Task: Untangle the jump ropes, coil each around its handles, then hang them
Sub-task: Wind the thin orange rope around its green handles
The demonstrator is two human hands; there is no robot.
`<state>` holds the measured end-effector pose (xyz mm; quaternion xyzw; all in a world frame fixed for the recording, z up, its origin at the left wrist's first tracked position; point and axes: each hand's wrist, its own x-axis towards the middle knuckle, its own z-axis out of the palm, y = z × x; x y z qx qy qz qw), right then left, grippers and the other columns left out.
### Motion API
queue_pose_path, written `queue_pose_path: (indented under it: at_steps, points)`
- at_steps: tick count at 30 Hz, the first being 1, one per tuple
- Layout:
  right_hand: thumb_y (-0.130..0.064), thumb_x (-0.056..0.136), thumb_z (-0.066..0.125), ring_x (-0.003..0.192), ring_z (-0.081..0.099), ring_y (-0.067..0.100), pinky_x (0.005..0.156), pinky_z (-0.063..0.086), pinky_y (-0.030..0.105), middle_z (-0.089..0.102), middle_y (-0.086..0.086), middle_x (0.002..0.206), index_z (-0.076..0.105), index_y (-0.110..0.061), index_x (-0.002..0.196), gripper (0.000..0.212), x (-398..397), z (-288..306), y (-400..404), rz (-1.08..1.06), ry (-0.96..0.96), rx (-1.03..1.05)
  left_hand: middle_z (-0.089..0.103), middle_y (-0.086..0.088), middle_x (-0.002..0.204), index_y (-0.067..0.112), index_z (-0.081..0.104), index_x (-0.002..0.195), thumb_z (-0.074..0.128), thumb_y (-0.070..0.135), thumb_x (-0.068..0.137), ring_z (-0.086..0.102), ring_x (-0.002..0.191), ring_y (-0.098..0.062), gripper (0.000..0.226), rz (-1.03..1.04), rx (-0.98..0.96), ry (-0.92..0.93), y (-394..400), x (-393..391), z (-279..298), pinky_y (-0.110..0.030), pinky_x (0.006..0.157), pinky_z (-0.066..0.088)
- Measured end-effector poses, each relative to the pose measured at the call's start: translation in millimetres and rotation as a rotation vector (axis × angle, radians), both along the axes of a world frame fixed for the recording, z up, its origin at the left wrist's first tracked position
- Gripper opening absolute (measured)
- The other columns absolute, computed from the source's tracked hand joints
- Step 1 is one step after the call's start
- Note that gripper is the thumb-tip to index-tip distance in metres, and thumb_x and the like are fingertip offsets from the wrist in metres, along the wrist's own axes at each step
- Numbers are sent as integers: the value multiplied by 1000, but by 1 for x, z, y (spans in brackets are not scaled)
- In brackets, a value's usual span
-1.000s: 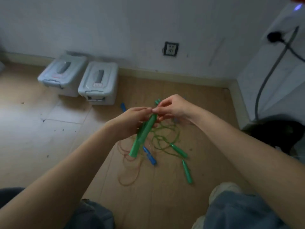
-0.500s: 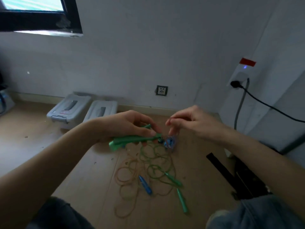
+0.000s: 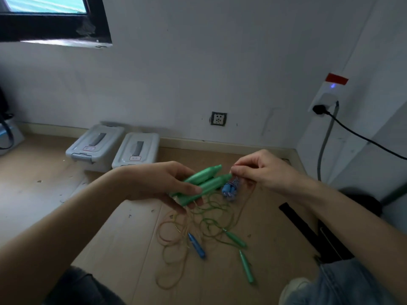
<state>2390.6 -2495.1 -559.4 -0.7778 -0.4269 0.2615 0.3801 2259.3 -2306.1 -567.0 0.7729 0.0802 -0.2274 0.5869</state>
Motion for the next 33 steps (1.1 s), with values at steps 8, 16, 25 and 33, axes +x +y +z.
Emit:
queue_pose_path:
  at_steps: [8,16,25,33]
  points:
    - [-13,88,59,59,57,19,55,47,23,65,6,65,68,-7,88,11,-1,0,-8,-4,101,19,70,10,75,17,61,103,55,21,88,64,70,-1,17,41,46,36,-3,3,-8,-16,62,51]
    - [-14,90,58,59,56,10,59,48,21,62,-1,65,68,-8,85,13,2,-6,-5,-26,-82,-96,67,6,75,16,60,102,52,20,91,62,65,-3,14,77,39,47,-6,3,-15,-16,59,50]
    - [0,88,45,82,59,26,61,42,34,60,9,91,59,-6,98,18,-57,-40,5,632,-1064,-600,56,-1,73,11,51,79,43,16,94,45,51,-8,17,-245,524,155,-51,18,-56,-16,47,40]
    - [-14,82,65,67,55,17,65,48,33,45,-7,65,53,-19,74,15,-53,-38,4,750,-715,-548,54,2,73,16,51,93,46,23,95,51,57,-7,8,-405,330,378,-58,4,-64,-15,49,47]
